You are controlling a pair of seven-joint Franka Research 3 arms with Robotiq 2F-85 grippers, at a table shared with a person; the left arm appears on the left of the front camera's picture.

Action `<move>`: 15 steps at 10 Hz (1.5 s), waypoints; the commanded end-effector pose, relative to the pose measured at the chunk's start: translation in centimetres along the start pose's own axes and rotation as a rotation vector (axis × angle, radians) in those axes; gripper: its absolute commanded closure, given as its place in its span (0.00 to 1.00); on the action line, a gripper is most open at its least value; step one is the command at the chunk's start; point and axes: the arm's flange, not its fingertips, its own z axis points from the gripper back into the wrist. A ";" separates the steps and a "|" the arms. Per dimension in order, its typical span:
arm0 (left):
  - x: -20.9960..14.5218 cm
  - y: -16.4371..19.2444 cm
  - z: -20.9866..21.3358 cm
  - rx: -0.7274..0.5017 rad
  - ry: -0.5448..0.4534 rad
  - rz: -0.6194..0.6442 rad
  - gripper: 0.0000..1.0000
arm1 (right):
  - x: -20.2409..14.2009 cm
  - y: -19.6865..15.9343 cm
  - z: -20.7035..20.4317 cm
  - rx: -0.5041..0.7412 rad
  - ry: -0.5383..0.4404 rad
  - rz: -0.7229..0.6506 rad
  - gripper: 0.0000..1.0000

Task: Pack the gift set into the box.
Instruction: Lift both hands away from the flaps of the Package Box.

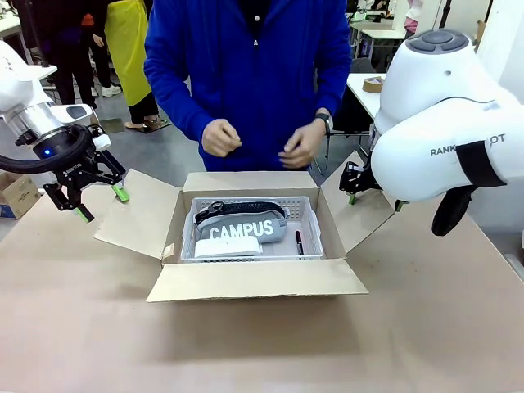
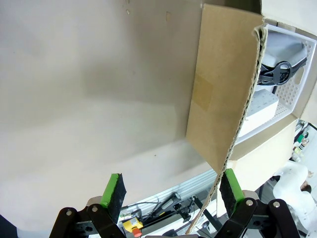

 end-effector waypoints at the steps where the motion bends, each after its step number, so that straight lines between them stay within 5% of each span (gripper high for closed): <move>1: 0.0 0.0 0.0 0.000 0.000 0.000 0.00 | 0.0 0.0 0.0 0.000 0.000 0.000 0.00; 2: -2.4 -1.5 1.0 -0.077 0.031 -0.260 0.00 | -0.9 1.8 1.9 0.219 -0.039 0.192 0.00; 3: -5.9 -3.1 4.4 -0.138 0.027 -0.451 0.00 | -0.1 0.0 5.6 0.334 -0.091 0.177 0.00; 4: -8.9 -3.4 7.5 -0.236 0.021 -0.602 0.00 | 0.3 -4.0 9.1 0.487 -0.093 0.122 0.00; 6: -13.0 0.3 10.8 -0.655 -0.066 -0.911 0.00 | -0.2 -13.1 12.1 0.840 0.056 0.066 0.00; 9: -13.1 8.0 9.6 -1.128 -0.263 -1.063 0.00 | -0.8 -23.5 7.4 1.136 0.226 -0.285 0.00; 11: -9.3 11.1 8.0 -1.366 -0.293 -0.941 0.00 | -1.1 -28.3 3.1 1.271 0.232 -0.531 0.00; 12: -7.3 11.5 7.5 -1.415 -0.313 -0.675 0.00 | -0.6 -28.2 1.6 1.188 0.272 -0.592 0.00; 13: -12.9 10.6 7.5 -1.041 -0.368 -0.961 0.00 | 2.1 -28.5 7.2 1.274 0.219 -0.395 0.00; 15: -12.9 10.6 7.5 -1.041 -0.368 -0.961 0.00 | 2.1 -28.5 7.2 1.274 0.219 -0.395 0.00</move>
